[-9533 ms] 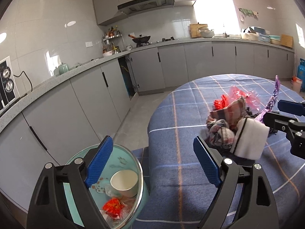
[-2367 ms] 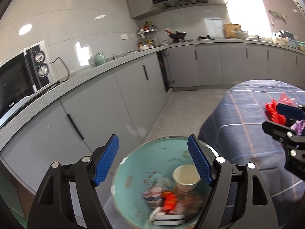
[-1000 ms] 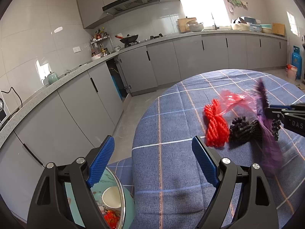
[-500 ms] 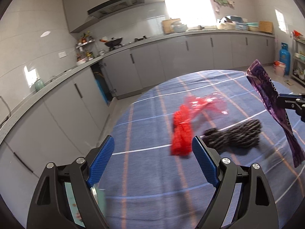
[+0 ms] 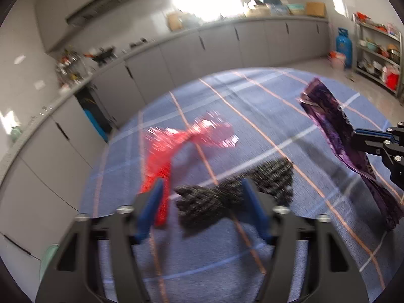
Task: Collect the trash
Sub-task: 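Grasp the black mesh scrubber with the left tool while the right tool holds the wrapper, then carry the black scrubber and purple wrapper over the teal bin with both tools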
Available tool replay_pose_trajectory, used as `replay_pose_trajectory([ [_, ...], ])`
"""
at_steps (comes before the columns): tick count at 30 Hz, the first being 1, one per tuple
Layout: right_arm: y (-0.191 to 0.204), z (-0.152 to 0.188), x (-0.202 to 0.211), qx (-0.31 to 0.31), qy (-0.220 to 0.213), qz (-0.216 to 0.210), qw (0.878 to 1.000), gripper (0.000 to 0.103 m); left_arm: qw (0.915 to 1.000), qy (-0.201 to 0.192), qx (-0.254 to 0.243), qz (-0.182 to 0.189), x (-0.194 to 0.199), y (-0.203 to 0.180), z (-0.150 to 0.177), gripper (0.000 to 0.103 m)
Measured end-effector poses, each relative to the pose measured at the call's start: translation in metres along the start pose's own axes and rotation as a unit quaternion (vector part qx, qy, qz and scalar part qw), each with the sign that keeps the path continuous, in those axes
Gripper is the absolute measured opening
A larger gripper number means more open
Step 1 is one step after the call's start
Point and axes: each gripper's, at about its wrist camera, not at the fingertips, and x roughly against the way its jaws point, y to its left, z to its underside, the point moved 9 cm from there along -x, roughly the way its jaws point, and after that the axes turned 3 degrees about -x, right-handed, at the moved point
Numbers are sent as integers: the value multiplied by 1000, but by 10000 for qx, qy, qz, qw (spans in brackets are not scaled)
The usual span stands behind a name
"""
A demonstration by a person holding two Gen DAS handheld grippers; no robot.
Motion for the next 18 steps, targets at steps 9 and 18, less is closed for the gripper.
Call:
replay_pose_trajectory([
  [9,15,3,-1,80,5,-119,9999,2,9991,-91,100,392,9,-5,4,6],
  [18,34,-7,8,153,-185,-247,9994,2,9967,-616,504,-153,60,42,4,5],
])
